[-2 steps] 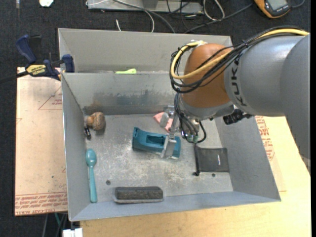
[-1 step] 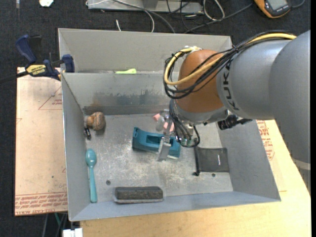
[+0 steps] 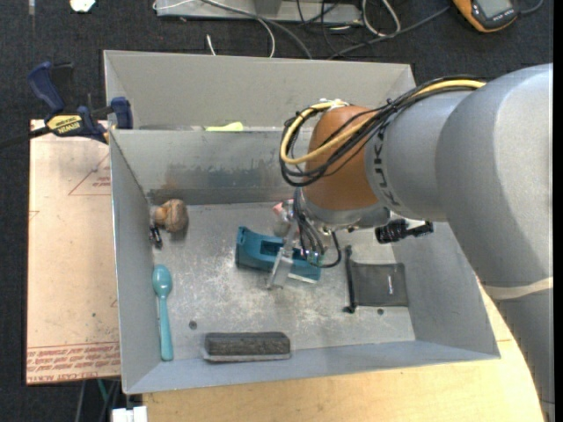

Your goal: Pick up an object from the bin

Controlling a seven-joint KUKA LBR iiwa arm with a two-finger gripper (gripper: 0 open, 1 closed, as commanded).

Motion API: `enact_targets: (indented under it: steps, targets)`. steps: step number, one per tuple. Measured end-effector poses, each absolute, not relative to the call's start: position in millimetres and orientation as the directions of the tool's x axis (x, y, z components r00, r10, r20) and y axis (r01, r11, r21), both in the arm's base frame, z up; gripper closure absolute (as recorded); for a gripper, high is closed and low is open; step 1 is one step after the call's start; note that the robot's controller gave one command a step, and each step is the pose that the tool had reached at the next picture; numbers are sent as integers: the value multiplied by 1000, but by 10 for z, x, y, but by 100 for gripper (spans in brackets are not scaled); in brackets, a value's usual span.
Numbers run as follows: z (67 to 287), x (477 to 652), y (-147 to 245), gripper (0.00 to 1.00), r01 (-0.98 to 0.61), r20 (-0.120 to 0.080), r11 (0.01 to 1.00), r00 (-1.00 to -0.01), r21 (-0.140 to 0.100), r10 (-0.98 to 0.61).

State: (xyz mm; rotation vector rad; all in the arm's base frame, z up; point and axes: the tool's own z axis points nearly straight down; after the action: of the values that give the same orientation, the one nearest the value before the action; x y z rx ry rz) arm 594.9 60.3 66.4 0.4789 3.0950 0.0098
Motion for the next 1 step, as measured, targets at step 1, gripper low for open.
enact_targets:
  steps: [1]
  targets:
    - [719, 5788, 770, 100, 281, -16, 960, -959, 12, 282]
